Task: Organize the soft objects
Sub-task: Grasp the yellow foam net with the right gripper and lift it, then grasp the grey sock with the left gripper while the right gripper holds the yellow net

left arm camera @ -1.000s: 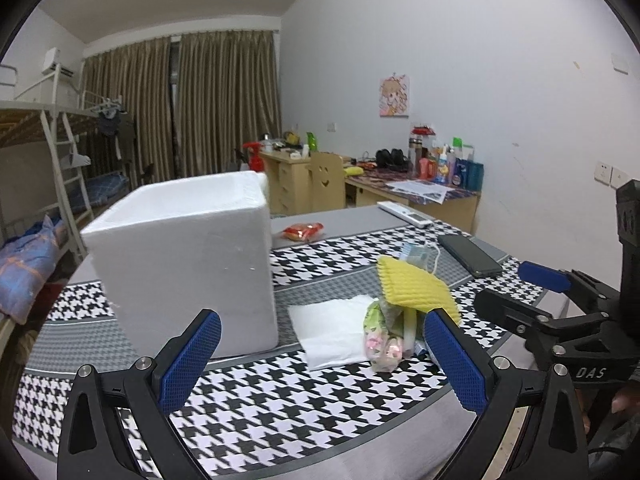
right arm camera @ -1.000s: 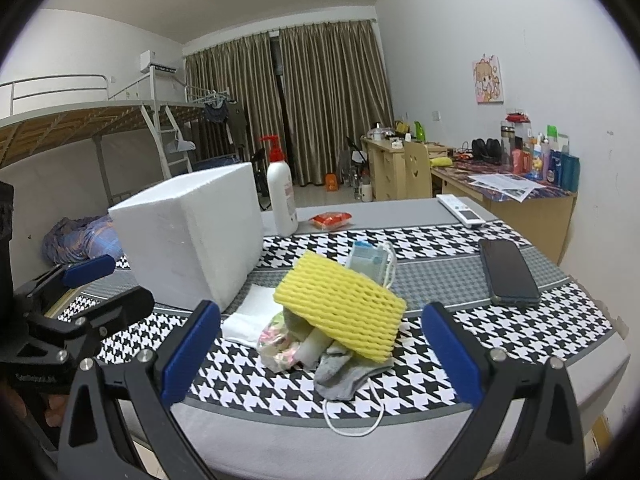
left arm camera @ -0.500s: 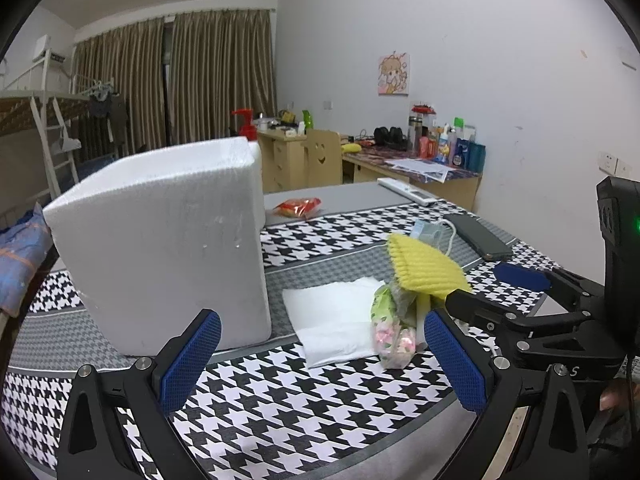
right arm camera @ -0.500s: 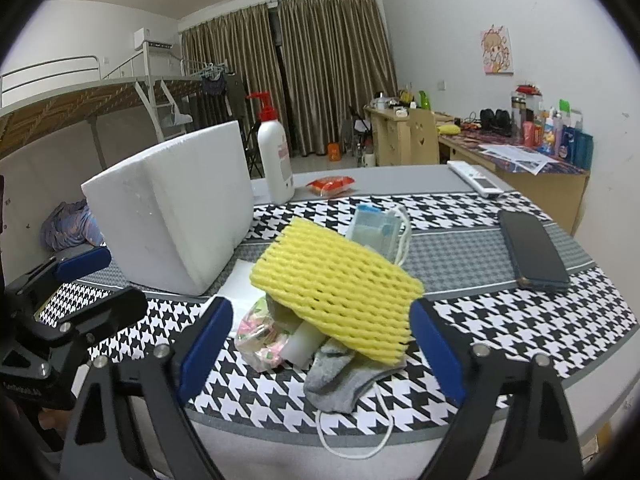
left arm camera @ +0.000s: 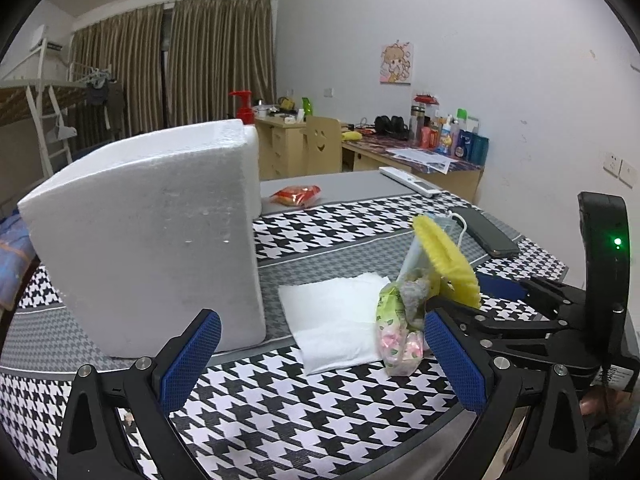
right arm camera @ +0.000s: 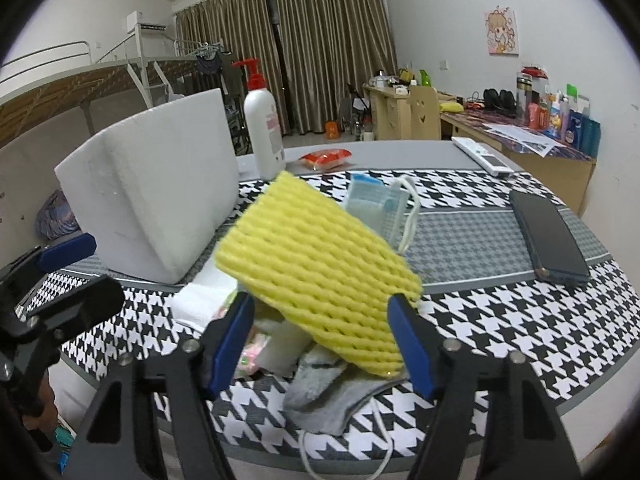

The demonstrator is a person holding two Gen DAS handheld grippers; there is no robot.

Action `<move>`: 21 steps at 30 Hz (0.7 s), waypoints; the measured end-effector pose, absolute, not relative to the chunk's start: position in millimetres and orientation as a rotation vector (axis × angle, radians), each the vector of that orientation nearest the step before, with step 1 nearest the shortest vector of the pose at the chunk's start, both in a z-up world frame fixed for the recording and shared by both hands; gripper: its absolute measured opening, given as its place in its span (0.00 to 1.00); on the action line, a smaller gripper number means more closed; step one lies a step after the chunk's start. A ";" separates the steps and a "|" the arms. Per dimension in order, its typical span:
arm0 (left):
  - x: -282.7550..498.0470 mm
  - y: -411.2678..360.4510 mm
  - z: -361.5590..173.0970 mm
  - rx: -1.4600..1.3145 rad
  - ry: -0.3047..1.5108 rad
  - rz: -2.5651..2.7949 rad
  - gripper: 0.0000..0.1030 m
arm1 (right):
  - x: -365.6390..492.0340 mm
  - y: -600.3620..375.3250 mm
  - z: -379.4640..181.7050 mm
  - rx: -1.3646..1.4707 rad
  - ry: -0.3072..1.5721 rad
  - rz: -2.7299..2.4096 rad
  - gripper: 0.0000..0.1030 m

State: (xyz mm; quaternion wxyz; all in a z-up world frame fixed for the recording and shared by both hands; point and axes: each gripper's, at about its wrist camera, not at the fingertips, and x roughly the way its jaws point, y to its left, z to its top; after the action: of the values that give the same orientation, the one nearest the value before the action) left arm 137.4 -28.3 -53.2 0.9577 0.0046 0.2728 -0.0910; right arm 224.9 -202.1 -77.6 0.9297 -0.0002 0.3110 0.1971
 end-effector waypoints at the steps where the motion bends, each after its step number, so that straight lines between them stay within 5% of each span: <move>1: 138.2 -29.1 -53.5 0.011 0.556 -0.187 0.99 | 226.3 -202.8 -78.5 0.006 0.647 0.403 0.54; 9: 144.8 -40.2 -55.4 0.029 0.570 -0.199 0.99 | 221.8 -218.7 -70.4 0.058 0.627 0.386 0.18; 21: 154.2 -63.2 -56.6 0.043 0.581 -0.260 0.99 | 212.9 -236.3 -55.9 0.071 0.578 0.367 0.12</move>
State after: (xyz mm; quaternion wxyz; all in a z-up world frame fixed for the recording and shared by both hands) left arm 154.2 -63.2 -56.6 0.9496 0.0213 0.2857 -0.1276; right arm 212.9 -236.3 -55.9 0.9414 0.0348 0.2833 0.1799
